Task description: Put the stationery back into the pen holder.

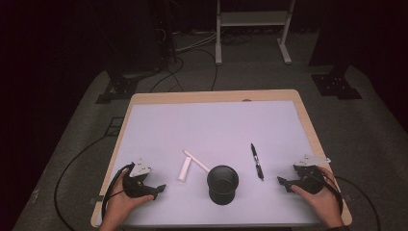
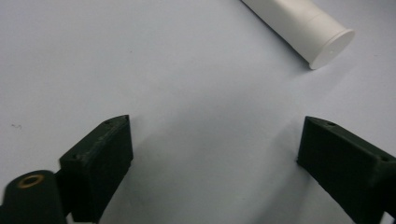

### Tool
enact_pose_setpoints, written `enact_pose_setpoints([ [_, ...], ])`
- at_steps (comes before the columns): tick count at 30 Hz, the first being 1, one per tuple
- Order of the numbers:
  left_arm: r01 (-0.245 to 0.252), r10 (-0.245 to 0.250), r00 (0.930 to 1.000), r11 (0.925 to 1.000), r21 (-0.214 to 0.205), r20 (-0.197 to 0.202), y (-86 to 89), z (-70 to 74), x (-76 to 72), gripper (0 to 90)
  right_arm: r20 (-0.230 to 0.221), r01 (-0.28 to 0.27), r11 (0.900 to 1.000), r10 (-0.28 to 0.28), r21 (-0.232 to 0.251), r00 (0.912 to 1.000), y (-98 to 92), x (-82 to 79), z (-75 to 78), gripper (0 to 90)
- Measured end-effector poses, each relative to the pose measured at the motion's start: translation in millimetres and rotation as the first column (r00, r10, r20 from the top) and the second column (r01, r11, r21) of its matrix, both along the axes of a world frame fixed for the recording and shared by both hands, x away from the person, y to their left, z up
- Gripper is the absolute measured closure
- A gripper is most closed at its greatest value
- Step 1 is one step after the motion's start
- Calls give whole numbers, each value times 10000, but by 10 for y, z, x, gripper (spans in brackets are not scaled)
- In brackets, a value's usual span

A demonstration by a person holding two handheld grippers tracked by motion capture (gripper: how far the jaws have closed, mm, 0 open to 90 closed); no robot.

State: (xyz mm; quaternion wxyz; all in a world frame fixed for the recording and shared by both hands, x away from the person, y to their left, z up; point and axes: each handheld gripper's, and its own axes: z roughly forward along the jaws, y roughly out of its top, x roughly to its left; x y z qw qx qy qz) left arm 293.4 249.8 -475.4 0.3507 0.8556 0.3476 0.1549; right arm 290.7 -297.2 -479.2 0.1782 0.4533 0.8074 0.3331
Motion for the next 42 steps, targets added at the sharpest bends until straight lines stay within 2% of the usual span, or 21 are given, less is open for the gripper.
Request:
enact_pose_setpoints([
  [2, 32, -32, 10000, 10000, -61, 16, 0, 8, -8, 171, 344, 35, 9997, -43, 230, 9994, -19, -35, -38, 163],
  [4, 21, -21, 10000, 10000, -50, -22, 5, 21, -12, 193, 460, 26, 9995, -39, 304, 9989, -26, -46, -50, 163],
  [8, 47, -56, 9996, 9994, -331, -292, 17, 55, -12, 275, 470, 23, 9996, -37, 294, 9989, -25, -46, -50, 163],
  [11, 54, -66, 9993, 9995, -315, -376, 9, 91, -19, 323, 467, 24, 9995, -39, 303, 9989, -26, -45, -51, 163],
  [19, -143, 131, 9993, 9994, -323, -354, -19, 212, -6, 424, 454, 29, 9995, -43, 313, 9990, -26, -44, -51, 163],
  [22, -196, 184, 9988, 9994, -282, -443, -26, 239, 9, 443, 447, 29, 9995, -43, 319, 9990, -26, -44, -51, 163],
  [27, -308, 281, 9983, 9981, -532, -510, -54, 302, 39, 469, 454, 29, 9995, -44, 319, 9990, -26, -45, -52, 162],
  [30, -459, 437, 9978, 9980, -443, -502, -83, 332, 70, 471, 451, 29, 9995, -44, 324, 9990, -27, -44, -52, 162],
  [42, -413, 392, 9973, 9986, -341, -619, -258, 479, 155, 504, 449, 28, 9995, -42, 326, 9990, -27, -44, -53, 162],
])
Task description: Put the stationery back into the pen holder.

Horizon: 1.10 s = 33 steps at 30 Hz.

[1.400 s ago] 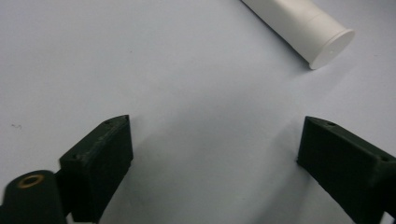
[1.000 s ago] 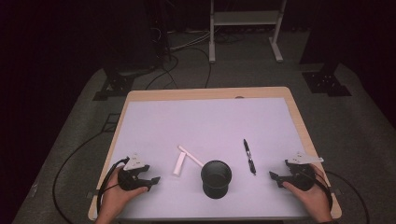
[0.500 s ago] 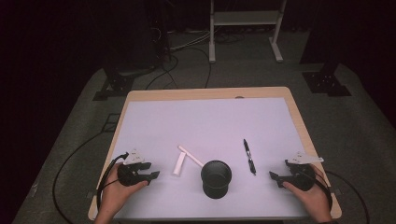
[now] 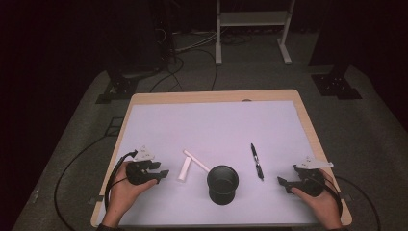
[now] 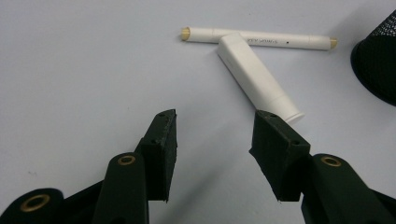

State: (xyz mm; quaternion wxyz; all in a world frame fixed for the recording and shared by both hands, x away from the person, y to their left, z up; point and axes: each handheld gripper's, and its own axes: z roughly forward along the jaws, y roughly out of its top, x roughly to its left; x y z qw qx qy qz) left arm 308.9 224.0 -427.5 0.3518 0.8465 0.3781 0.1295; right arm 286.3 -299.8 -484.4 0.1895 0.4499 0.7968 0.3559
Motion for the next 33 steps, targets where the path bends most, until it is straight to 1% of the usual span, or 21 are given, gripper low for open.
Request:
enact_pose_setpoints([
  [4, -21, 21, 10000, 10000, 58, -40, -51, 23, 30, 510, -12, 1, 10000, -1, 14, 10000, -1, 1, 0, 162],
  [7, -73, 74, 10000, 9998, 197, -61, -79, 30, 52, 513, -19, 0, 10000, 0, 27, 10000, -2, 2, 0, 162],
  [13, -105, 108, 9999, 9997, 224, -131, -124, 73, 87, 530, -20, 2, 10000, -2, 26, 10000, -2, 2, 0, 162],
  [19, -109, 117, 9994, 9997, 220, -330, -181, 114, 125, 551, -17, 9, 10000, -9, 34, 10000, -2, 1, 0, 162],
  [21, -131, 138, 9993, 9997, 187, -343, -205, 122, 139, 552, -25, 9, 10000, -9, 43, 10000, -2, 1, 0, 162],
  [23, -123, 131, 9993, 9997, 229, -355, -230, 127, 157, 557, -27, 7, 10000, -7, 48, 10000, -3, 2, 0, 162],
  [25, -137, 147, 9988, 9997, 226, -472, -259, 126, 172, 563, -31, 11, 10000, -11, 51, 10000, -3, 1, 0, 162],
  [27, -135, 150, 9986, 9995, 301, -507, -285, 126, 190, 567, -39, 12, 10000, -11, 54, 10000, -3, 2, 0, 163],
  [33, -165, 185, 9975, 9994, 306, -684, -347, 143, 231, 580, -48, 22, 10000, -22, 70, 10000, -5, 2, 1, 163],
])
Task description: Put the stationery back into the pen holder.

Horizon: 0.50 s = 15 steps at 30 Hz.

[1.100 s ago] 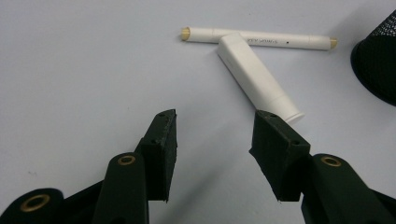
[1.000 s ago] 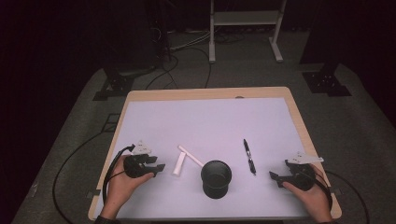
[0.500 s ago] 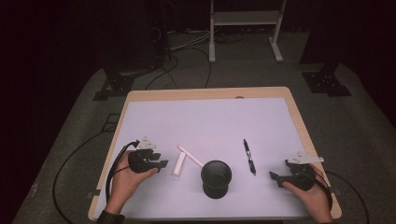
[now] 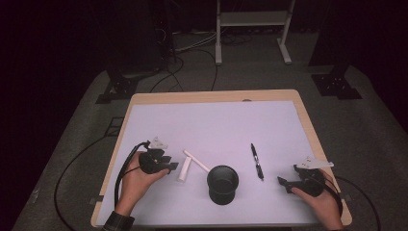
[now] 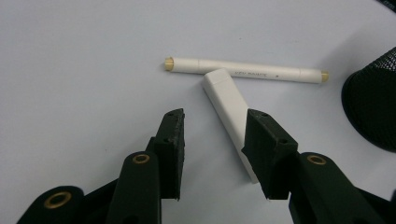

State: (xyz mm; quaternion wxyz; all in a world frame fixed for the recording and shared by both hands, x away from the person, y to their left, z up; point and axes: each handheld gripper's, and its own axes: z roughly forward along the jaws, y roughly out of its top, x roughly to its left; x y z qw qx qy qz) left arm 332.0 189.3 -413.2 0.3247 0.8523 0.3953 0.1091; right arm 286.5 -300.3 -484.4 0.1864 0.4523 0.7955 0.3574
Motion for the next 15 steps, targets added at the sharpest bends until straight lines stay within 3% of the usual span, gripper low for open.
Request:
enact_pose_setpoints([
  [15, 84, -76, 9986, 9998, 156, -520, -163, -32, 133, 588, -2, -13, 10000, 13, -12, 10000, -2, 2, 0, 163],
])
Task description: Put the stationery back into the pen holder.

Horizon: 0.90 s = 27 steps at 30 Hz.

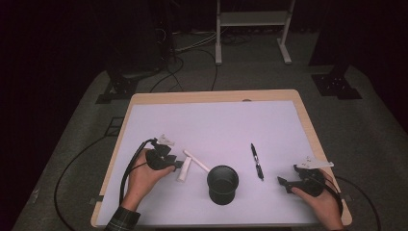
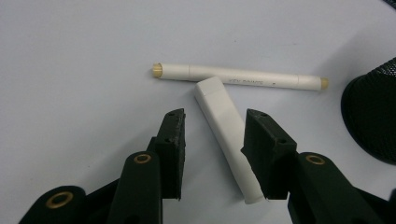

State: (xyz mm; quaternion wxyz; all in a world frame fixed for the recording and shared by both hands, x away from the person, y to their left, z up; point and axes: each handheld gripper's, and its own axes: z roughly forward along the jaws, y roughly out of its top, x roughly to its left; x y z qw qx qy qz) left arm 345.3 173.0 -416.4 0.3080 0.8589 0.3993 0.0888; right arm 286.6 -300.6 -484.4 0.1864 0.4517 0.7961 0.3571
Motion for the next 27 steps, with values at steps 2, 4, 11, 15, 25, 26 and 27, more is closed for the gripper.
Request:
enact_pose_setpoints([
  [2, -44, 44, 10000, 10000, 16, -41, -22, -2, 17, 588, -6, -4, 10000, 4, 0, 10000, -1, 0, 0, 163],
  [4, -37, 38, 10000, 10000, 59, -80, -43, -4, 35, 588, -10, -5, 10000, 5, 3, 10000, -1, 1, 1, 163],
  [11, -162, 168, 9997, 9994, 292, -185, -120, -21, 90, 587, -7, -3, 10000, 3, 20, 10000, -2, 1, 0, 163],
  [15, -211, 222, 9991, 9993, 306, -351, -164, -38, 120, 591, -13, -5, 10000, 5, 25, 10000, -4, 2, 0, 163],
  [25, -239, 271, 9978, 9983, 530, -607, -285, -66, 184, 596, -9, -8, 10000, 8, 27, 10000, -4, 2, 0, 163],
  [26, -259, 298, 9974, 9979, 592, -663, -293, -79, 193, 597, -15, -4, 10000, 4, 29, 10000, -4, 2, 0, 163],
  [27, -290, 336, 9970, 9974, 658, -703, -300, -93, 202, 597, -15, -3, 10000, 3, 30, 10000, -4, 1, 0, 163],
])
